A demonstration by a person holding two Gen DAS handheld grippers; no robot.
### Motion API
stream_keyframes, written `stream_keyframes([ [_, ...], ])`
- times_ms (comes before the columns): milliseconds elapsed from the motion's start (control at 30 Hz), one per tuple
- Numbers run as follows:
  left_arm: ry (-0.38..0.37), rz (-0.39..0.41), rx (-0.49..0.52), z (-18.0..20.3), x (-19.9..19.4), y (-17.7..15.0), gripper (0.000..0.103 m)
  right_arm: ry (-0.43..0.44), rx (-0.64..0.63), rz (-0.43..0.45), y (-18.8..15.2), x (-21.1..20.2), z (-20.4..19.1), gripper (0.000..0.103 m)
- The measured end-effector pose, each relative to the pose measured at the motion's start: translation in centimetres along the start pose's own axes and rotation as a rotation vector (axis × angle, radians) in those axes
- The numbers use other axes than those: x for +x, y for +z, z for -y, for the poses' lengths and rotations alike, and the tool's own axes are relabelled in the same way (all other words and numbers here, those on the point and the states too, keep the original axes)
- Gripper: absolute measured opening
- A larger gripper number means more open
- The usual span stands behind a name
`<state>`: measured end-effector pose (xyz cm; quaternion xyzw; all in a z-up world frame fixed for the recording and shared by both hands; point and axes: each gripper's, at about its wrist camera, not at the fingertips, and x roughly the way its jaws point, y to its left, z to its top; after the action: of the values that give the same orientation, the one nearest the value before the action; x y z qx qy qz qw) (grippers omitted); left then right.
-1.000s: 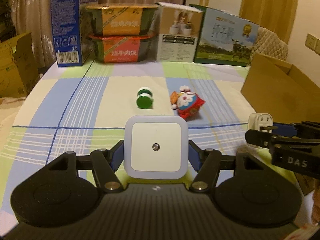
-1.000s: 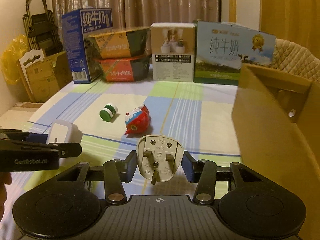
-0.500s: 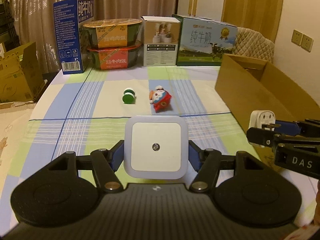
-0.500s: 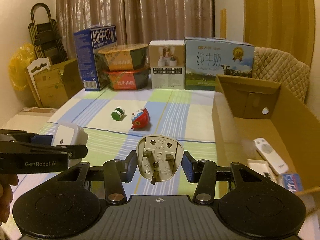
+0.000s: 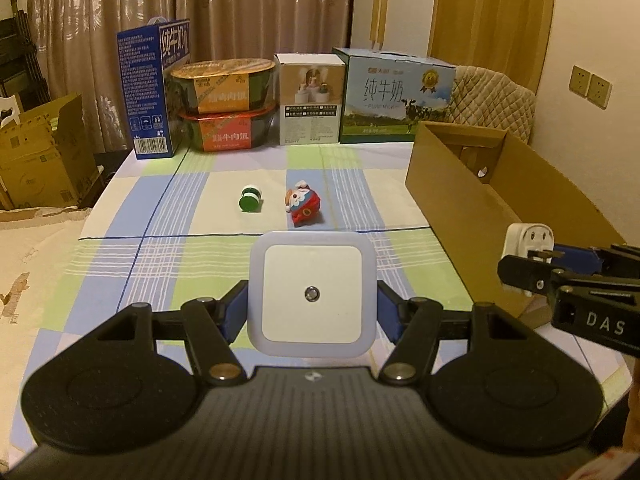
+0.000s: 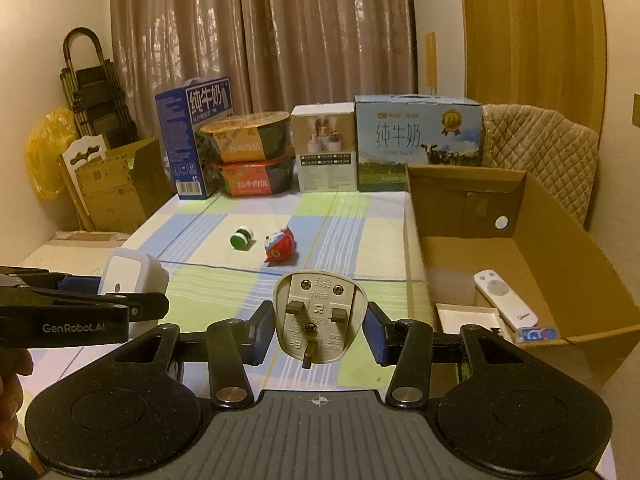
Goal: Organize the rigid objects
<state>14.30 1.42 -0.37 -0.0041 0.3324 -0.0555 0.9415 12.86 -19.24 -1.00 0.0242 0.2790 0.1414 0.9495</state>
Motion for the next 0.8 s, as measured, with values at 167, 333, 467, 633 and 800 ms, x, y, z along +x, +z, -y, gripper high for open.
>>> stream_keyframes([
  [167,-0.004,0.006,0.016,1.0,-1.0,0.1,0.061,-0.005,0.003,0.015,0.2,-1.3,0.4,0.045],
  [333,-0.016,0.011,0.031,2.1,-1.5,0.2,0.061,-0.015,0.006,0.03,0.5,-2.4,1.0,0.045],
  [467,-0.026,0.013,0.037,2.8,-1.6,0.4,0.061,-0.024,0.006,0.039,0.7,-3.1,1.5,0.045],
  [633,-0.039,0.016,0.047,3.8,-1.6,0.7,0.061,-0.036,0.008,0.046,1.0,-3.6,2.4,0.045],
  [800,-0.055,0.016,0.058,4.9,-1.4,1.0,0.061,-0.048,0.008,0.054,1.4,-4.1,3.3,0.045],
])
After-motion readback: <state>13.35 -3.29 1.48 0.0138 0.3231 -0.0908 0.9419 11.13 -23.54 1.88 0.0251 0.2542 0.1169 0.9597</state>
